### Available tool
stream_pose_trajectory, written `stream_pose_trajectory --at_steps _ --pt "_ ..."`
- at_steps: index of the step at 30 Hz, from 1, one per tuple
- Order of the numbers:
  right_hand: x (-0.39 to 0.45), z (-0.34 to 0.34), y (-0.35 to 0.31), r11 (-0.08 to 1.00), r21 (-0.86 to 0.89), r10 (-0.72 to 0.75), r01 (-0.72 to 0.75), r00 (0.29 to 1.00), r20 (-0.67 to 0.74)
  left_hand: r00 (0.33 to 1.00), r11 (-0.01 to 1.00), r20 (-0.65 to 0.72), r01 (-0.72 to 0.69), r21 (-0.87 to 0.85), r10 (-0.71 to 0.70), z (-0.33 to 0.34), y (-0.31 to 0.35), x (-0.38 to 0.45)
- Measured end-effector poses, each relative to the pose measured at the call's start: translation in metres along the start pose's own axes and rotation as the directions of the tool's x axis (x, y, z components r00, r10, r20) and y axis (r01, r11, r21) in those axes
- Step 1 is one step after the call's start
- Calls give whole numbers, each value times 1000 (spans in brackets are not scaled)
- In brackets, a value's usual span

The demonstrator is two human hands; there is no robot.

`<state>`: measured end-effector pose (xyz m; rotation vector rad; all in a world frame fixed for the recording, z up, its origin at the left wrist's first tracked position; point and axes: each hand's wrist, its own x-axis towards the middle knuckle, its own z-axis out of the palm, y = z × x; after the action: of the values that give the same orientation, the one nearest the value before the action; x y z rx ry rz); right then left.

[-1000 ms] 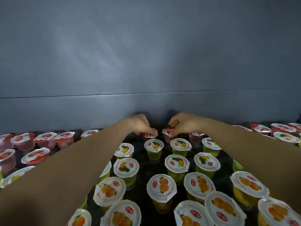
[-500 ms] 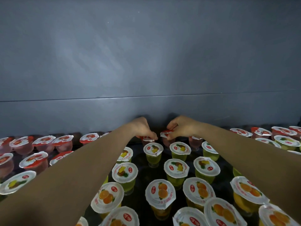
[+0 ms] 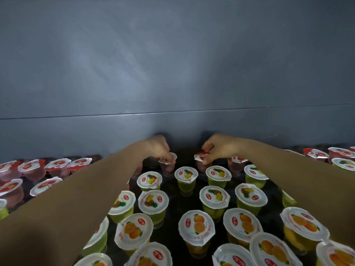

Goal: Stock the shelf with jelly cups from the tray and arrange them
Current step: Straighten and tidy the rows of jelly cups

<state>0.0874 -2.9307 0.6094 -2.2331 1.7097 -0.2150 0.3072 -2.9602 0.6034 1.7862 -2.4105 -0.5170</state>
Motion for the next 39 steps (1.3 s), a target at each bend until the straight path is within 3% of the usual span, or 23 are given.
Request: stream_pose_trajectory --at_steps 22,29,34,39 --pt "24 15 -19 992 92 -86 85 996 1 1000 999 6 -15 -35 15 -8 -19 -8" --pt "17 9 -21 993 93 -74 74 997 -4 998 993 42 -45 105 41 -14 -12 -14" --pt "-17 -33 -23 982 -166 -92 84 995 -39 999 958 -8 -43 283 47 -39 25 -39" --pt "-80 -78 -13 890 -453 -94 52 993 -72 991 872 -111 -12 490 76 -51 90 -82"
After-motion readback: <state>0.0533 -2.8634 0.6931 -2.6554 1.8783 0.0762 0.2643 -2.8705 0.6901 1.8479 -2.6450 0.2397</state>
